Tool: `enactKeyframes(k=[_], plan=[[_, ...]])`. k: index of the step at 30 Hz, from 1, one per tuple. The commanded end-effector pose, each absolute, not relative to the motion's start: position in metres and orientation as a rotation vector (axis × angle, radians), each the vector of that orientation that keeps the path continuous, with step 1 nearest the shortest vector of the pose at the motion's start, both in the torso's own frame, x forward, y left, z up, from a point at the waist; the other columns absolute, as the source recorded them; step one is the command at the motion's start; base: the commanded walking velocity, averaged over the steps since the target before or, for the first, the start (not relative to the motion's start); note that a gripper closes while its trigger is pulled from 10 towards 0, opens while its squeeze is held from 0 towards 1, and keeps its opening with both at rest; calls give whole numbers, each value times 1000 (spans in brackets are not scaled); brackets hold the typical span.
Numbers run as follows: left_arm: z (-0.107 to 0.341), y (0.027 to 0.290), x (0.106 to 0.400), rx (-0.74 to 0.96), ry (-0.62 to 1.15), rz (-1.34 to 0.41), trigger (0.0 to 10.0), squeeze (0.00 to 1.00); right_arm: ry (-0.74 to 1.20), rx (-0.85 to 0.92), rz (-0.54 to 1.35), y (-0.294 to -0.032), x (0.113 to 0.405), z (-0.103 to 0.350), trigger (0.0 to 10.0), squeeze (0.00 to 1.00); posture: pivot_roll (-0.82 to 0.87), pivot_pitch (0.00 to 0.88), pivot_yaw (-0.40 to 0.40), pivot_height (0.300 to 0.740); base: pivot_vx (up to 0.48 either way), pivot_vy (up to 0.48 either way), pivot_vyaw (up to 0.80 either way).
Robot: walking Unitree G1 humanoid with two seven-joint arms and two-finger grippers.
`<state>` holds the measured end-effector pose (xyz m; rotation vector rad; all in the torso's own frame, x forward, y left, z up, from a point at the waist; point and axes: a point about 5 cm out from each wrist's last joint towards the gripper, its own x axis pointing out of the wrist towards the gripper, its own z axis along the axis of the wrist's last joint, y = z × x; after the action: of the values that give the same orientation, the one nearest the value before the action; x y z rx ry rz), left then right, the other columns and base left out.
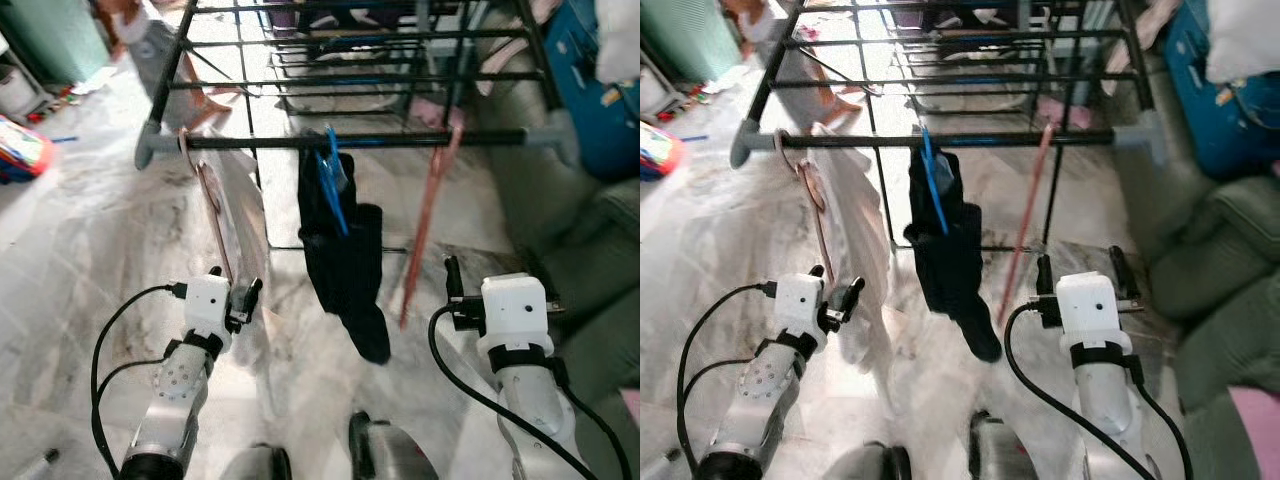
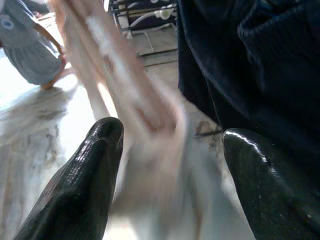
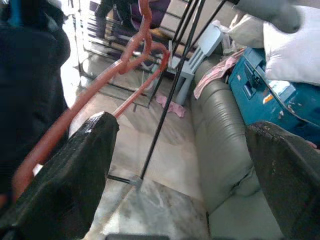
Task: Hang hanger
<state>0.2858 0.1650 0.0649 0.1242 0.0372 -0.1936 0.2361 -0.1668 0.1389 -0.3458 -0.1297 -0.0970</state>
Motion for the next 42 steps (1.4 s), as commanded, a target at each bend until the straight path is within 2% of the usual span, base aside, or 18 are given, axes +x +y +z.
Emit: enactKeyframes(k=[1,17,30,42], plan=[[59,171,282,130,69,-176,10000,0,-128,-337,-88,-164,236,138,10000,0,-129,206,69,740,-322,0,0],[58,175,284,127,85,-160,10000,0,-111,-300,-90,-163,239,134,10000,0,-121,199,66,740,-348,0,0],[52,180,284,110,121,-156,10000,0,-77,-246,-95,-163,243,126,10000,0,-104,183,71,740,0,0,0],[50,178,285,108,129,-163,10000,0,-63,-227,-105,-164,242,121,10000,0,-115,193,80,740,0,429,0]])
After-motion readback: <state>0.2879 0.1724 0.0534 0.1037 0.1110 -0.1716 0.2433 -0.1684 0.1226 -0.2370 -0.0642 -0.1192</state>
